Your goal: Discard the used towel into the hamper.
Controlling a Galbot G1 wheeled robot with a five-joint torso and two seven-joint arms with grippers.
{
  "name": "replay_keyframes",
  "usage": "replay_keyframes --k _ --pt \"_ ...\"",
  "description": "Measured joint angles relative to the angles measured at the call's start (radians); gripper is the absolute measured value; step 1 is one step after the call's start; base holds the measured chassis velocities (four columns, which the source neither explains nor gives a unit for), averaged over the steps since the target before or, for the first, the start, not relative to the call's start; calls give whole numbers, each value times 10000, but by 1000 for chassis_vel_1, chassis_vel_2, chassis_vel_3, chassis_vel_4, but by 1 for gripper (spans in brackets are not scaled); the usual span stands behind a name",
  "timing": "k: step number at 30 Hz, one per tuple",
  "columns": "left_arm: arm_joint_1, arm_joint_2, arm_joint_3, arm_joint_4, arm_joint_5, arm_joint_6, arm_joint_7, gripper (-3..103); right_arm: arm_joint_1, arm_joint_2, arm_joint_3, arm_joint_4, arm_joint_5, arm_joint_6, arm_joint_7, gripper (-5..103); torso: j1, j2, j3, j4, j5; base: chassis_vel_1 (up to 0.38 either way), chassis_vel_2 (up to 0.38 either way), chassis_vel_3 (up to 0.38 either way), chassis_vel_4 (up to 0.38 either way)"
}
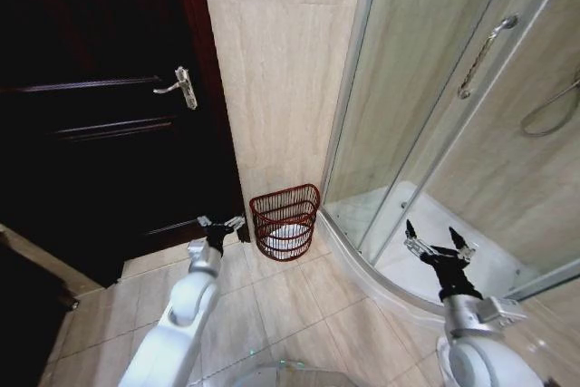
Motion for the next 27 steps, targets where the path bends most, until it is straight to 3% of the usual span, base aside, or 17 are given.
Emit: replay_keyframes --k 27 --pt "90 -11 216 -434 71 168 -25 100 -331 164 72 38 -35 301 -11 100 -65 -160 -87 -1 2 0 0 0 0"
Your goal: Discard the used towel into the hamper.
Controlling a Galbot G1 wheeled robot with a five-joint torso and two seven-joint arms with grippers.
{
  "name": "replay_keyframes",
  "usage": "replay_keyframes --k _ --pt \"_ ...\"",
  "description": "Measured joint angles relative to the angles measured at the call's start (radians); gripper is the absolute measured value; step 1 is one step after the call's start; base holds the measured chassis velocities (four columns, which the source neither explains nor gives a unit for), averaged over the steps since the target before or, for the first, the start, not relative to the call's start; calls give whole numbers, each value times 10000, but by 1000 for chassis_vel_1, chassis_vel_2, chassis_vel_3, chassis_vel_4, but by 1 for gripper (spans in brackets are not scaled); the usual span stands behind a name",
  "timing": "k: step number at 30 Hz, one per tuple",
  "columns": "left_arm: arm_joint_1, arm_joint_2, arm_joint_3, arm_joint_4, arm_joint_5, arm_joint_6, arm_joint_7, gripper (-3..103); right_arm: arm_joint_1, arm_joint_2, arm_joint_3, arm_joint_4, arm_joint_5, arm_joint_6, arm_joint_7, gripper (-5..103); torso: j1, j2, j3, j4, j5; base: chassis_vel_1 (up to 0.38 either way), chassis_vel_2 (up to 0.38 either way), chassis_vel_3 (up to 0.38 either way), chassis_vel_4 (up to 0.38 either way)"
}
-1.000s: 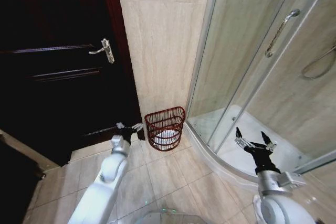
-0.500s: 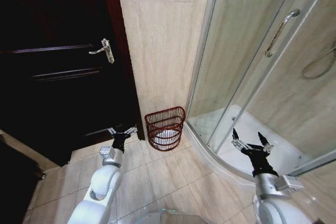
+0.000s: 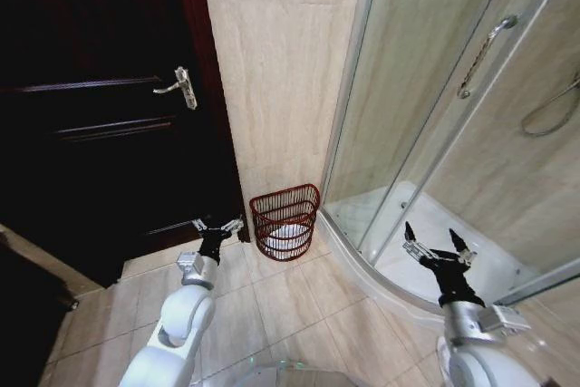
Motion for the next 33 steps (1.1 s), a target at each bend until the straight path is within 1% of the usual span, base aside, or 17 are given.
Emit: replay_keyframes --k 1,5,7,10,11,13,14,17,20,22,27,33 --pt "0 0 0 0 0 0 0 100 0 0 0 0 0 0 0 100 0 0 0 0 0 0 0 0 0" --pt "5 -12 41 59 181 -35 2 100 -34 -3 -10 -50 9 87 -1 100 -111 -239 -129 0 0 0 0 0 0" --pt "4 -13 52 75 193 -42 2 100 -56 -2 -10 -59 10 112 -4 100 -125 -272 -149 0 0 0 0 0 0" --pt "-23 -17 104 120 221 -55 -1 100 -139 8 -12 -80 13 203 -14 100 -180 -440 -259 0 0 0 0 0 0" --pt "-23 -17 104 120 221 -55 -1 100 -139 8 -12 -80 13 203 -14 100 -180 -440 -259 0 0 0 0 0 0" --pt "-99 -7 182 175 233 -132 -26 100 -135 9 -13 -90 25 224 -15 100 -233 -588 -356 0 0 0 0 0 0" --pt "-99 -7 182 175 233 -132 -26 100 -135 9 -13 -90 25 224 -15 100 -233 -588 -356 0 0 0 0 0 0" --pt "-194 26 290 225 243 -265 -165 100 -143 4 9 -26 25 -9 -52 100 -275 -702 -428 0 1 0 0 0 0" --pt "-222 44 316 248 253 -266 -165 100 -185 10 11 56 41 -178 -54 100 -281 -720 -440 0 -1 0 0 0 0" --pt "-252 76 349 291 305 -270 -158 100 -228 25 37 40 -6 -17 -169 100 -284 -727 -444 0 -1 0 0 0 0" --pt "-275 94 381 321 338 -271 -140 100 -273 38 66 0 -14 72 -175 100 -283 -727 -443 0 -1 -7 -31 8 42" --pt "-239 85 401 429 415 -333 -104 100 -329 66 80 -30 -29 106 -173 100 -279 -707 -435 1 0 -31 -180 35 204"
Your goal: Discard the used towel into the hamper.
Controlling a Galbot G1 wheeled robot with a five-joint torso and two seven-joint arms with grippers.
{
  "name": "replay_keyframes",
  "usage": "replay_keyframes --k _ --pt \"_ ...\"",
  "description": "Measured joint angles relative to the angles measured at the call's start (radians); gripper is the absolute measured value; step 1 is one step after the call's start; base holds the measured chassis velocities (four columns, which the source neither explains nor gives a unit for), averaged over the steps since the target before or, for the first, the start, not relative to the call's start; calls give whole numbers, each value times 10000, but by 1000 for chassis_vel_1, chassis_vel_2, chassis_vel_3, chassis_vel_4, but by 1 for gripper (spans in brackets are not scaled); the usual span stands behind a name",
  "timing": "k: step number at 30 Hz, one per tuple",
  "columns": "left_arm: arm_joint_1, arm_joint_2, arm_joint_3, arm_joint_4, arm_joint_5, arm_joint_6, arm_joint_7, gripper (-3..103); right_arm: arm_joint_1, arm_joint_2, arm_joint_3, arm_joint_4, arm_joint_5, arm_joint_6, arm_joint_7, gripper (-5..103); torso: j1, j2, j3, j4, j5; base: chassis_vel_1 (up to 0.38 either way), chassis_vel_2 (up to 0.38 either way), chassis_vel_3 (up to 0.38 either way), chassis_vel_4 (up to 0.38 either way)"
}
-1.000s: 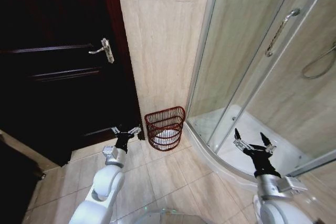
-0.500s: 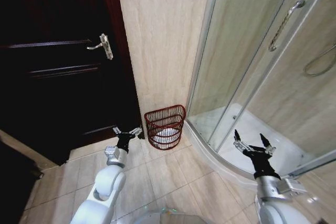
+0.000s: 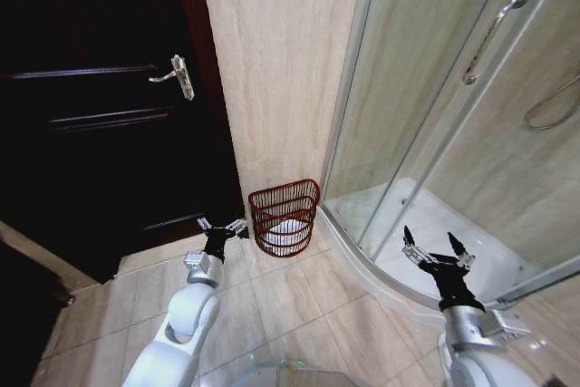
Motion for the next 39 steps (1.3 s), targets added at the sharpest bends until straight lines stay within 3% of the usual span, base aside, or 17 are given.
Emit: replay_keyframes --k 39 --pt "-77 -76 304 406 505 -229 343 100 99 -95 13 -393 17 205 19 100 21 46 30 -1 0 13 -181 -16 172"
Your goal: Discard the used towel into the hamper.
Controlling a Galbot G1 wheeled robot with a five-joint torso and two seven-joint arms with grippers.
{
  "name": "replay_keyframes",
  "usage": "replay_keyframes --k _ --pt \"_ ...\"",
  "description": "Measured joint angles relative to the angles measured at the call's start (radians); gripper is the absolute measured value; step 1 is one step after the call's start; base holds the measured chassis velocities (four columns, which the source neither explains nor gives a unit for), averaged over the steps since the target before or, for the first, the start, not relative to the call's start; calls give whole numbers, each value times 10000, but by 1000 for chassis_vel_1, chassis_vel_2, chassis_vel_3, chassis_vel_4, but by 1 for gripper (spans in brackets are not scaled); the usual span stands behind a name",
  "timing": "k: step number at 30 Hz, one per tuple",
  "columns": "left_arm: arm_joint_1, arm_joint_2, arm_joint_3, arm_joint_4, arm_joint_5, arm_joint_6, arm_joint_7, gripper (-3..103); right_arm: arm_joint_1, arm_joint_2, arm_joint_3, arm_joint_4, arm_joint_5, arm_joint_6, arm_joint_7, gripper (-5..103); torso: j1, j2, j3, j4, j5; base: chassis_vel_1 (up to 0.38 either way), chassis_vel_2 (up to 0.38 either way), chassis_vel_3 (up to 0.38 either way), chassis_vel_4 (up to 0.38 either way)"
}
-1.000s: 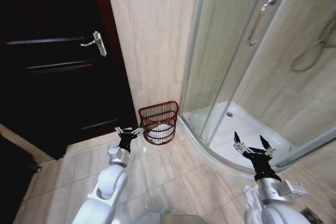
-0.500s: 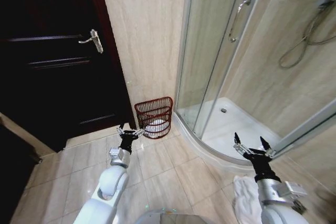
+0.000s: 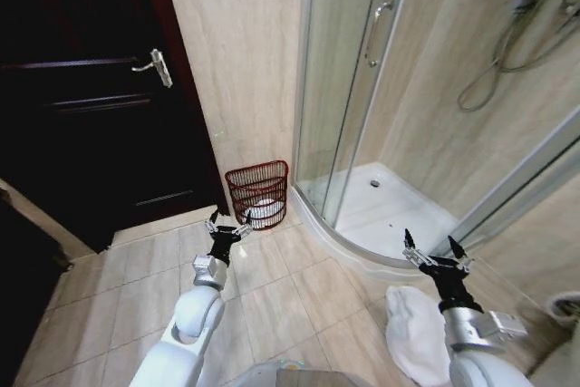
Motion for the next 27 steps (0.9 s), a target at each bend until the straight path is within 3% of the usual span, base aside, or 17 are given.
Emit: replay_keyframes --k 15,19,27 --pt "10 -72 70 114 37 -314 92 100 -52 -18 29 -81 18 78 -40 100 0 5 0 -4 2 -27 -154 -95 33" --pt "36 -64 70 104 15 -320 94 100 -34 31 -8 -207 48 407 -31 100 -1 5 1 5 0 11 -64 -5 33" --pt "48 -18 75 78 9 -328 134 100 -126 97 46 -231 50 467 17 100 2 5 3 0 -1 0 0 0 0"
